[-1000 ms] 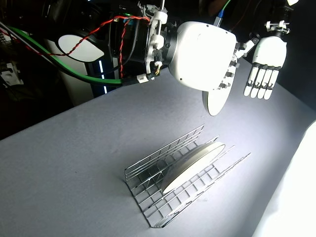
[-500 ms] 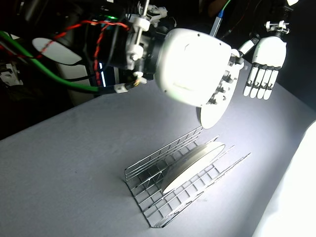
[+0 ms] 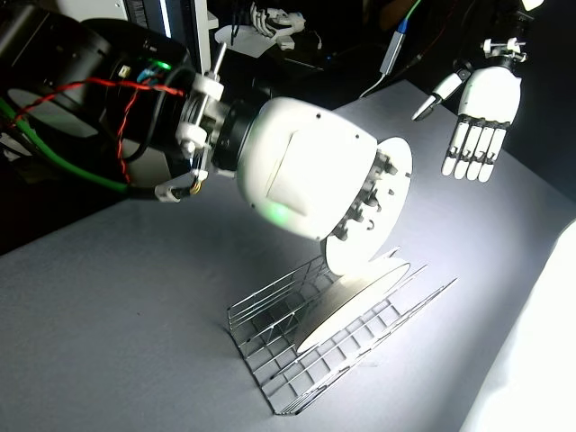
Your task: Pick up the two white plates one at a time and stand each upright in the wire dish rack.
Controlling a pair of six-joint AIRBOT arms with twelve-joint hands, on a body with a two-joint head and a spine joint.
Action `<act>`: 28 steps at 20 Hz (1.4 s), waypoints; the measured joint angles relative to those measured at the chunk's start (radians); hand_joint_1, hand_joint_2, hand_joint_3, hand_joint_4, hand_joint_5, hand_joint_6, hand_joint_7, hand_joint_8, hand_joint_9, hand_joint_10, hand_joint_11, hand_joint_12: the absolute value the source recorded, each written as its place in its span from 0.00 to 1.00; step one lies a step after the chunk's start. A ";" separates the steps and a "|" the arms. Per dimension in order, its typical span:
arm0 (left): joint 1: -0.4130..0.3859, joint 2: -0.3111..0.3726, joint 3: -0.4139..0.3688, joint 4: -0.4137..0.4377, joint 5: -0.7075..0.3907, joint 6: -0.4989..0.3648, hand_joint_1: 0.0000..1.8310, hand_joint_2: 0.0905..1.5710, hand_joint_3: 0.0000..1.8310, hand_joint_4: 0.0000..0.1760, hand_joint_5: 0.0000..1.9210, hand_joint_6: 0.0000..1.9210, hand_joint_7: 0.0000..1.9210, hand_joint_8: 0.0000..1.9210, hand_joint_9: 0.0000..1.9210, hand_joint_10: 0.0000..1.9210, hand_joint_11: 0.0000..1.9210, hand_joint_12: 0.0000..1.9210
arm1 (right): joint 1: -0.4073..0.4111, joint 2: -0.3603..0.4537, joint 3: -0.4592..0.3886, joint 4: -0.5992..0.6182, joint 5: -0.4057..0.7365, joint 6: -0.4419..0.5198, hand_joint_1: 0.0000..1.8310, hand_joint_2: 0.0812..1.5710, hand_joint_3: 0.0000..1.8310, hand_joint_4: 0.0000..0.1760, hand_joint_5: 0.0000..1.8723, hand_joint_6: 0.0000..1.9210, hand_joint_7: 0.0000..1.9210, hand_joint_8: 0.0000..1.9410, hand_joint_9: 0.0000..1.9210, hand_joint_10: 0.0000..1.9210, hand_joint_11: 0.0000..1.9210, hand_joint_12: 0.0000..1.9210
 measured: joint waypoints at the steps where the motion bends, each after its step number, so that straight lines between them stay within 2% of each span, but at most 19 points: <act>1: 0.000 0.000 0.000 -0.002 0.000 0.000 0.00 0.67 0.00 0.00 0.03 0.00 0.01 0.00 0.00 0.00 0.00 0.00 | -0.008 0.000 0.006 -0.011 0.008 0.001 0.75 0.69 0.00 0.00 0.47 0.55 0.52 0.47 0.53 0.56 0.47 0.53; 5: 0.000 -0.001 -0.001 -0.001 0.000 0.000 0.00 0.67 0.00 0.00 0.03 0.00 0.03 0.00 0.00 0.00 0.00 0.00 | -0.065 -0.010 0.040 -0.087 0.040 -0.004 0.75 0.68 0.00 0.00 0.48 0.55 0.52 0.46 0.53 0.54 0.47 0.54; 7: 0.000 -0.001 -0.001 0.000 0.000 0.000 0.00 0.67 0.00 0.00 0.03 0.00 0.02 0.00 0.00 0.00 0.00 0.00 | -0.085 -0.014 0.055 -0.132 0.043 -0.008 0.75 0.69 0.00 0.00 0.44 0.58 0.50 0.50 0.53 0.57 0.47 0.55; 14: 0.000 -0.002 -0.006 0.000 -0.002 0.000 0.00 0.67 0.00 0.00 0.03 0.00 0.02 0.00 0.00 0.00 0.00 0.00 | -0.101 -0.037 0.114 -0.331 0.079 -0.009 0.75 0.69 0.00 0.00 0.46 0.56 0.50 0.49 0.53 0.57 0.47 0.55; 15: 0.000 -0.002 -0.006 0.001 -0.002 0.000 0.00 0.68 0.00 0.00 0.03 0.00 0.02 0.00 0.00 0.00 0.00 0.00 | -0.101 -0.037 0.118 -0.355 0.079 -0.010 0.75 0.70 0.00 0.00 0.41 0.61 0.49 0.52 0.52 0.58 0.47 0.55; 16: 0.000 -0.002 -0.008 0.002 0.000 0.000 0.00 0.68 0.00 0.00 0.03 0.00 0.02 0.00 0.00 0.00 0.00 0.00 | -0.101 -0.046 0.137 -0.395 0.079 -0.019 0.75 0.71 0.00 0.00 0.41 0.61 0.49 0.52 0.52 0.58 0.47 0.55; 28: 0.001 -0.002 -0.029 0.006 0.000 0.000 0.00 0.68 0.00 0.00 0.04 0.00 0.03 0.00 0.00 0.00 0.00 0.00 | -0.093 -0.051 0.158 -0.530 0.092 -0.027 0.75 0.69 0.00 0.00 0.46 0.57 0.51 0.48 0.53 0.55 0.47 0.53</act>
